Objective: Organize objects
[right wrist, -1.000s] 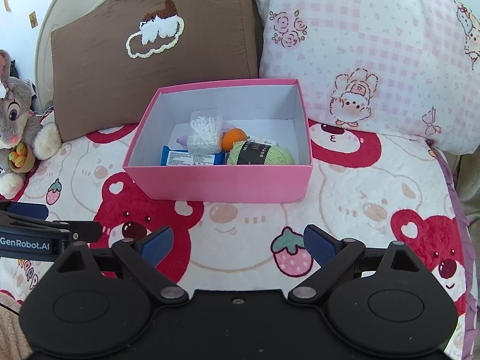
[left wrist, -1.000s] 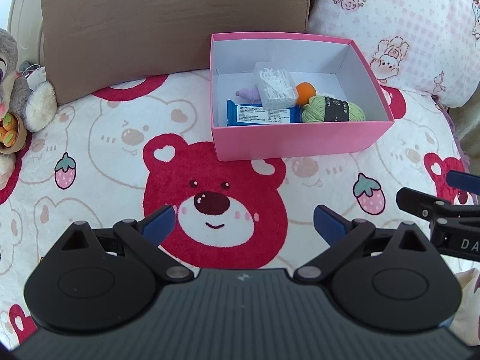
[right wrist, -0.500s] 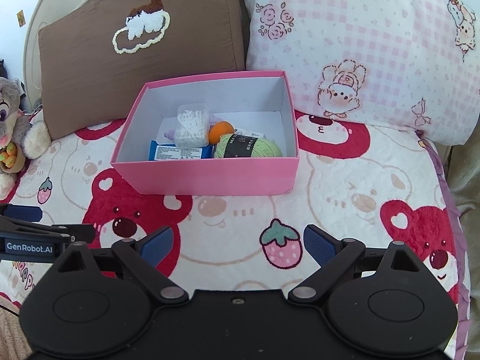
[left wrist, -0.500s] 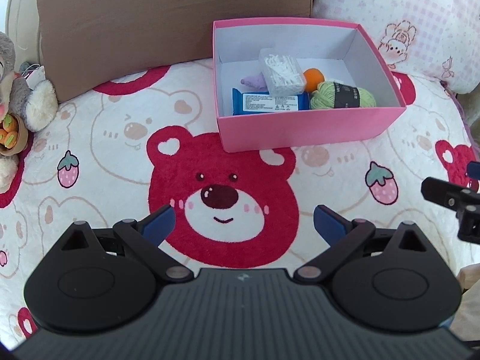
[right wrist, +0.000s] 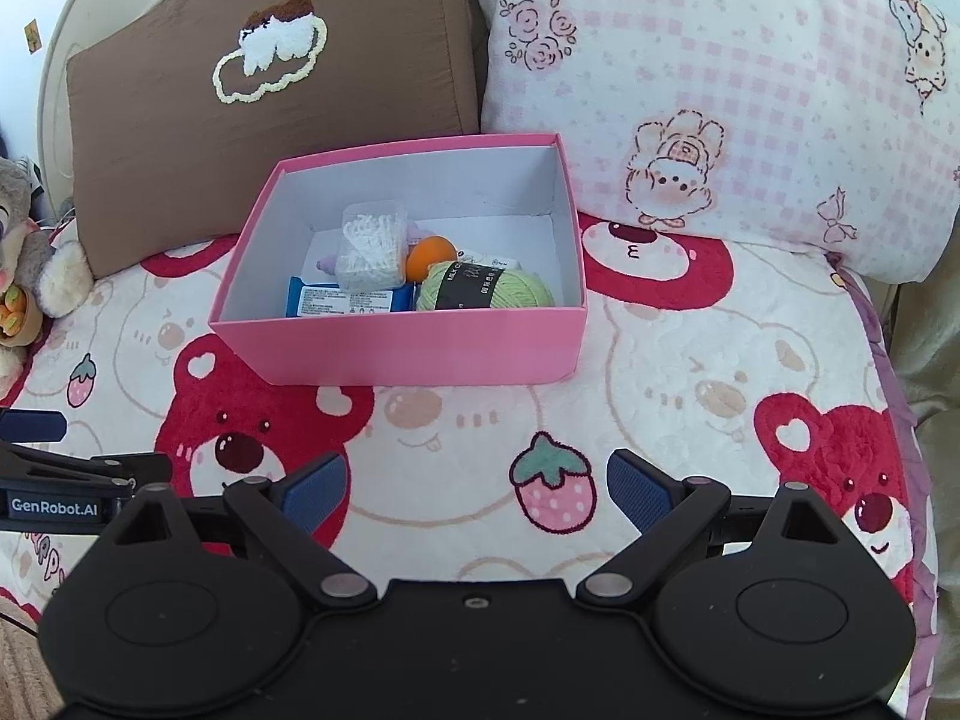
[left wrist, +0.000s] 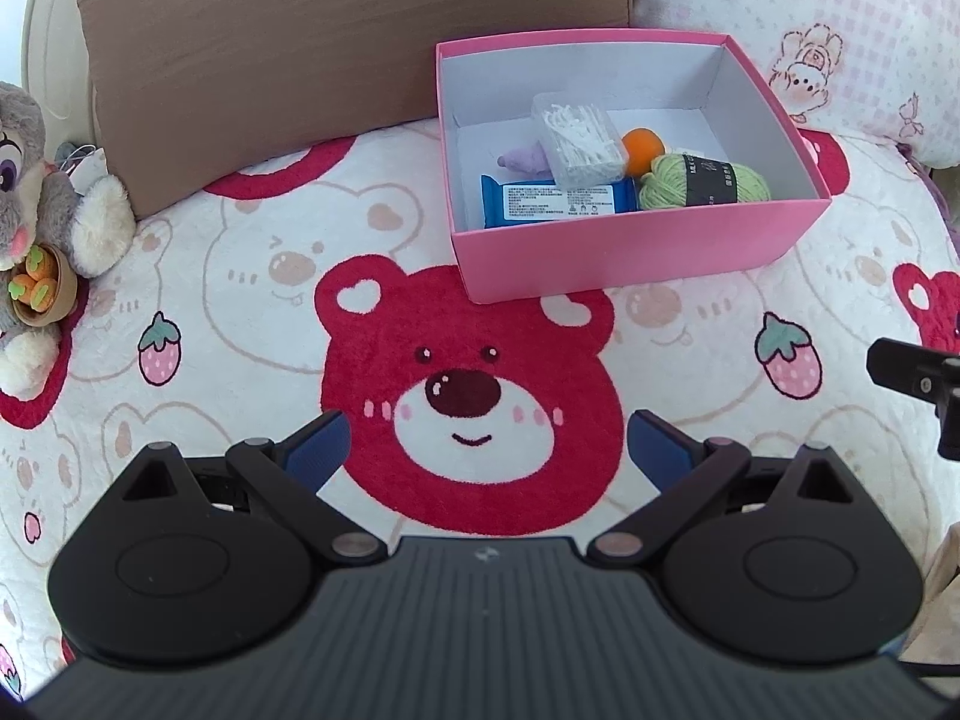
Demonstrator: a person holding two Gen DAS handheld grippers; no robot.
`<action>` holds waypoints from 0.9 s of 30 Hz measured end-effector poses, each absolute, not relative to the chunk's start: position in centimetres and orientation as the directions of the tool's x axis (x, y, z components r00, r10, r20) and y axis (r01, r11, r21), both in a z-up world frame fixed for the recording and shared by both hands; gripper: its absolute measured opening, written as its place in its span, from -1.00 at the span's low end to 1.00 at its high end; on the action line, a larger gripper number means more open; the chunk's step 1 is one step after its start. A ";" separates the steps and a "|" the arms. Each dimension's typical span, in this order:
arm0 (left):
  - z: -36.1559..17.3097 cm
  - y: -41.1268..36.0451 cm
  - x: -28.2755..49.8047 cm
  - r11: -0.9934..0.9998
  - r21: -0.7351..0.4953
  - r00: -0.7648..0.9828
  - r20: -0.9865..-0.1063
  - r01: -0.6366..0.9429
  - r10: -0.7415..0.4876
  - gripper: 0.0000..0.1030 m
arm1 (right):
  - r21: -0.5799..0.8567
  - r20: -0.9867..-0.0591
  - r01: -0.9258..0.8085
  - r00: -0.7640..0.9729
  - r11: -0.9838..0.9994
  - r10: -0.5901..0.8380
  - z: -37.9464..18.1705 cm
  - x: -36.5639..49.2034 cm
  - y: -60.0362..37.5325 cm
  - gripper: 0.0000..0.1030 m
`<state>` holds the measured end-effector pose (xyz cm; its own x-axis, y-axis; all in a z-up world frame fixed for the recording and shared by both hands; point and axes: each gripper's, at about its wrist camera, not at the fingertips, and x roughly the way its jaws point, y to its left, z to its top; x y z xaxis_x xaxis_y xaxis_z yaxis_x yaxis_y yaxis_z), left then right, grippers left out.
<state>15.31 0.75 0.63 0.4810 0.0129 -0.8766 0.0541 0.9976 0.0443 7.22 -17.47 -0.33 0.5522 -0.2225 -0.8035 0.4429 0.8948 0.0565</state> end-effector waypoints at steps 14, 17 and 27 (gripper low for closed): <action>0.1 0.7 15.5 0.999 0.008 0.458 -0.889 0.048 -0.015 0.94 | 0.012 -0.801 0.423 0.547 0.906 -0.245 -0.1 7.1 -17.2 0.86; -0.1 0.7 15.5 0.999 0.010 0.452 -0.892 0.046 -0.012 0.94 | 0.008 -0.800 0.422 0.546 0.907 -0.247 -0.1 7.2 -17.2 0.86; -0.2 1.2 15.6 0.999 0.005 0.451 -0.892 0.035 -0.011 0.94 | 0.008 -0.802 0.426 0.543 0.905 -0.248 -0.2 7.2 -17.4 0.86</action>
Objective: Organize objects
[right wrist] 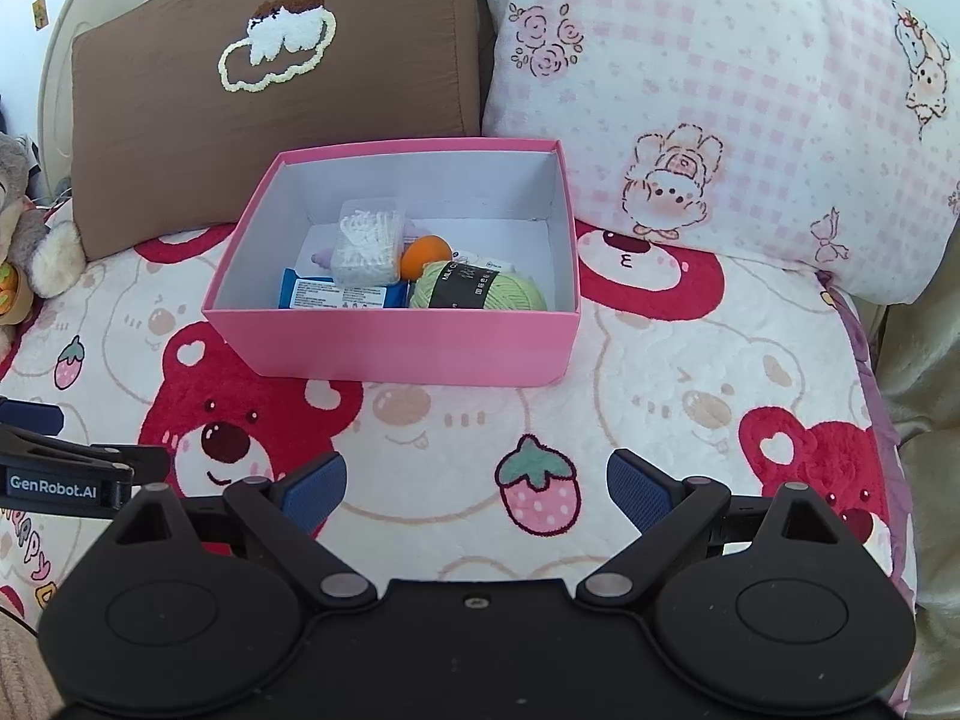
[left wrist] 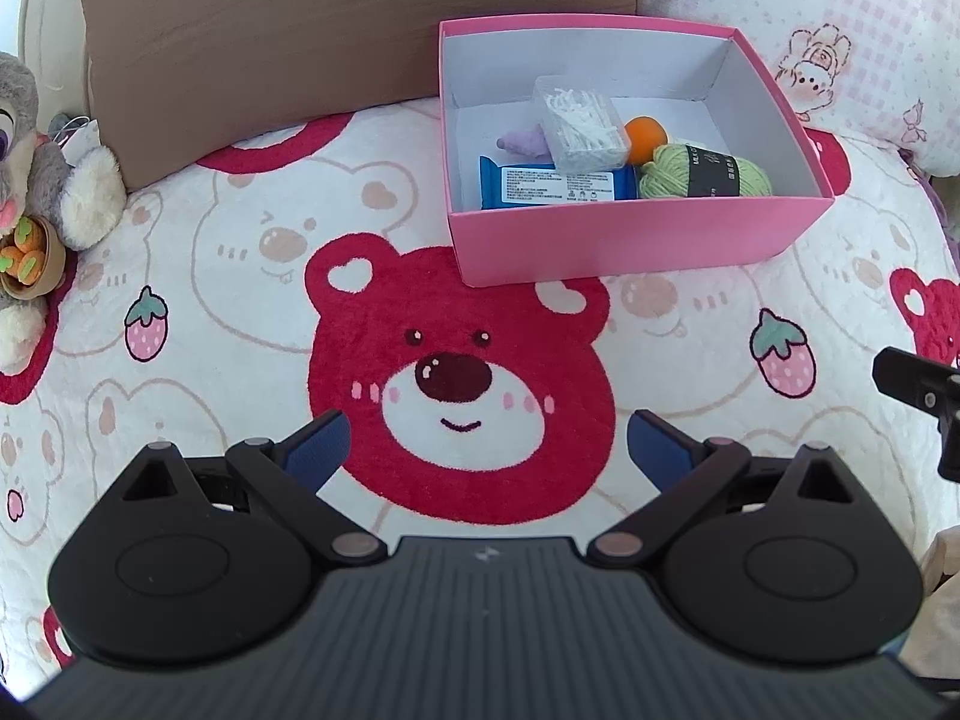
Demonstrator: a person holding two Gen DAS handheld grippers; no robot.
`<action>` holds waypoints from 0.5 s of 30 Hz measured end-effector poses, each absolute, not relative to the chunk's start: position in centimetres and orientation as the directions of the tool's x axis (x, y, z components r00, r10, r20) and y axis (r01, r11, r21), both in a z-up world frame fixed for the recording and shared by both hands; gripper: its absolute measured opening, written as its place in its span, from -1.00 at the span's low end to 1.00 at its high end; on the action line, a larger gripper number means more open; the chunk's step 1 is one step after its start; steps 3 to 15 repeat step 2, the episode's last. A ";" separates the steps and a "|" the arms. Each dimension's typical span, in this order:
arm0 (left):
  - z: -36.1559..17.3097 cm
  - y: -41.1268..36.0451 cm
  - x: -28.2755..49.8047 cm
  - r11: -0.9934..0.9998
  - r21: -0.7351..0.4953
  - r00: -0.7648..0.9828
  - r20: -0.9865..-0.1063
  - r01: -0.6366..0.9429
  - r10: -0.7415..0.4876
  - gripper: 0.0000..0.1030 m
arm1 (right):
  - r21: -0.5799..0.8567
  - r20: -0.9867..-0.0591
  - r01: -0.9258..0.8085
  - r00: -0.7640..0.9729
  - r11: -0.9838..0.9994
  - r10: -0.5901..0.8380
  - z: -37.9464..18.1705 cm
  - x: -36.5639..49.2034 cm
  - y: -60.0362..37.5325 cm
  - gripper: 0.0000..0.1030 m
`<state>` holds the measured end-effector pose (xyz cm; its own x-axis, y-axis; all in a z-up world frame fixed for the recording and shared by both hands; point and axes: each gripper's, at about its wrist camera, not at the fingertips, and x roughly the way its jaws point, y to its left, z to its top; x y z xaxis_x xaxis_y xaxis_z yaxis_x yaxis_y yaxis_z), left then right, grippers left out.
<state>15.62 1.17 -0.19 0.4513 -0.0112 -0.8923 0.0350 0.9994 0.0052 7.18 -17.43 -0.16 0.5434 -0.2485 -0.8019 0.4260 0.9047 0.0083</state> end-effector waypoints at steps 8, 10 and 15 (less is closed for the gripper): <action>-0.2 1.2 15.6 0.999 0.005 0.451 -0.892 0.036 -0.012 0.94 | 0.007 -0.802 0.424 0.544 0.906 -0.248 -0.1 7.2 -17.5 0.86; -0.2 1.2 15.6 0.999 0.005 0.451 -0.892 0.036 -0.012 0.94 | 0.007 -0.802 0.424 0.544 0.906 -0.248 -0.1 7.2 -17.5 0.86; -0.2 1.2 15.6 0.999 0.005 0.451 -0.892 0.036 -0.012 0.94 | 0.007 -0.802 0.424 0.544 0.906 -0.248 -0.1 7.2 -17.5 0.86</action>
